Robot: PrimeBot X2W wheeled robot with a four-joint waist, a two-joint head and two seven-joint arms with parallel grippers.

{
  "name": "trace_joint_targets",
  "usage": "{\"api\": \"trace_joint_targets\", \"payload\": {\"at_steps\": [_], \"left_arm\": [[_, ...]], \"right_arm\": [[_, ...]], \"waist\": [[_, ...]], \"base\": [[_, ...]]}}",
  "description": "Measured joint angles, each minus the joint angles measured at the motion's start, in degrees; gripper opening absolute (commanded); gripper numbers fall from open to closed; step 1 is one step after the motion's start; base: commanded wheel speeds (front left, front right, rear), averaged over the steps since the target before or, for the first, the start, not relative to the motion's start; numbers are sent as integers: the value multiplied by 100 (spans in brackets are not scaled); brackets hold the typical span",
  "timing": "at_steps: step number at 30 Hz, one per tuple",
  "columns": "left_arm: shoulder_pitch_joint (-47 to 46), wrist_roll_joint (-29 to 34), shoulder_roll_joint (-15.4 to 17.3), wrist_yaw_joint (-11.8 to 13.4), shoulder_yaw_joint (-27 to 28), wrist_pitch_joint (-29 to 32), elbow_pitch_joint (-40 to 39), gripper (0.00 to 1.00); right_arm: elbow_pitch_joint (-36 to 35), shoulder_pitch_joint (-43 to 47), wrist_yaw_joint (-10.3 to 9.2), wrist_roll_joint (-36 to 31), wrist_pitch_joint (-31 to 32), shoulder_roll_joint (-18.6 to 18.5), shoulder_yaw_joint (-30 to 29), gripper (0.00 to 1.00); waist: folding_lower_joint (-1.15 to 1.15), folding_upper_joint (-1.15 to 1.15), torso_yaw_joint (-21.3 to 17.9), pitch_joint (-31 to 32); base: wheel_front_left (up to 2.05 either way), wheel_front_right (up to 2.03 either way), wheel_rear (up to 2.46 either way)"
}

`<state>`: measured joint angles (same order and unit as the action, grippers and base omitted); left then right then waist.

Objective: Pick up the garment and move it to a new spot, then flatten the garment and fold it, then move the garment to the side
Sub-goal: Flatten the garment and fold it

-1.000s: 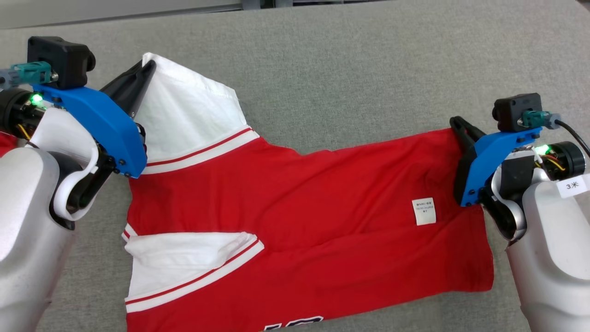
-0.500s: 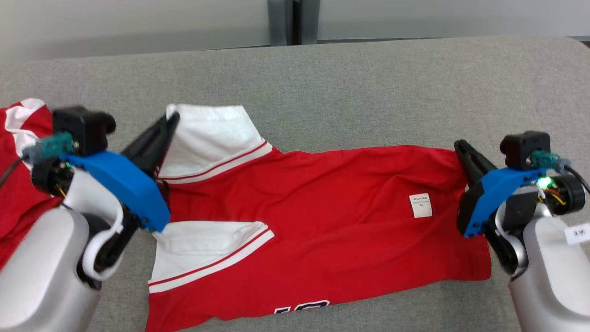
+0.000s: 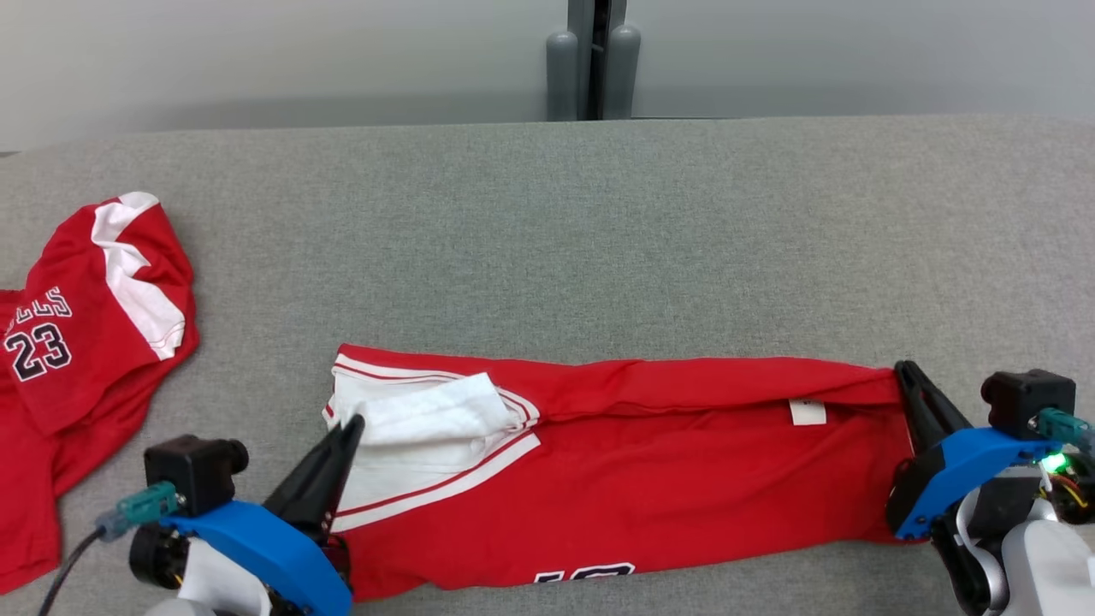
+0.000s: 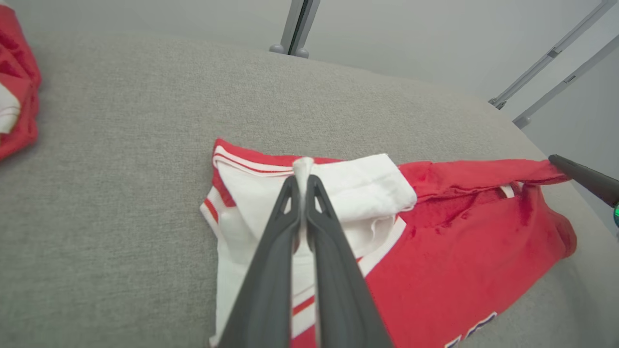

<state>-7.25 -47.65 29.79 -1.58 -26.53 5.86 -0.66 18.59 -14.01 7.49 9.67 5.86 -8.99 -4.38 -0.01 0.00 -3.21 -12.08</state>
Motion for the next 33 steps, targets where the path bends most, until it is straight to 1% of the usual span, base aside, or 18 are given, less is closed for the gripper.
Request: {"api": "trace_joint_targets", "payload": {"at_steps": [5,6,8,9,10,11,12,13,16,18,23,24,28,33], "left_arm": [[343,-120,-276,-4,-102,-225,154,0],[397,-120,-293,-4,-130,-254,203,0],[530,-125,-331,-5,-171,-328,291,0],[589,-134,-356,-7,-182,-369,341,0],[641,-133,-368,-7,-202,-405,396,2],[687,-136,-392,-7,-199,-463,433,24],[729,-157,-428,-7,-196,-522,479,58],[761,-165,-456,-30,-210,-556,514,100],[858,-191,-554,-16,-196,-715,613,100],[883,-176,-591,47,-137,-884,632,100],[891,-51,-665,296,242,-1570,579,100],[878,4,-730,421,371,-1758,542,100],[789,232,-870,645,476,-1918,520,100],[693,394,-973,716,447,-1970,565,100]], "right_arm": [[81,226,0,-79,-124,148,-131,0],[92,269,0,-107,-179,158,-162,9],[120,355,0,-145,-293,194,-196,50],[133,414,0,-183,-361,212,-204,100],[158,468,0,-193,-421,248,-246,100],[186,521,0,-190,-481,288,-301,100],[208,577,0,-191,-535,319,-346,100],[220,638,0,-193,-597,342,-391,100],[272,795,0,-207,-765,417,-566,100],[270,851,0,-207,-912,475,-701,100],[235,881,0,-218,-1168,538,-923,100],[244,863,0,-258,-1188,549,-956,100],[356,677,0,-360,-1144,572,-965,100],[823,478,0,-579,-938,597,-1044,100]], "waist": [[0,0,44,139],[0,0,51,164],[0,0,62,221],[0,0,68,251],[0,0,74,286],[0,0,80,322],[0,0,87,357],[0,0,95,390],[0,0,123,483],[0,0,134,534],[0,0,155,636],[0,0,170,657],[0,0,227,674],[1,0,373,646]], "base": [[0,0,0],[0,0,0],[0,0,0],[0,0,0],[0,0,0],[0,0,0],[0,0,0],[0,0,0],[0,0,0],[0,0,0],[0,0,0],[0,0,0],[0,0,0],[0,0,0]]}}
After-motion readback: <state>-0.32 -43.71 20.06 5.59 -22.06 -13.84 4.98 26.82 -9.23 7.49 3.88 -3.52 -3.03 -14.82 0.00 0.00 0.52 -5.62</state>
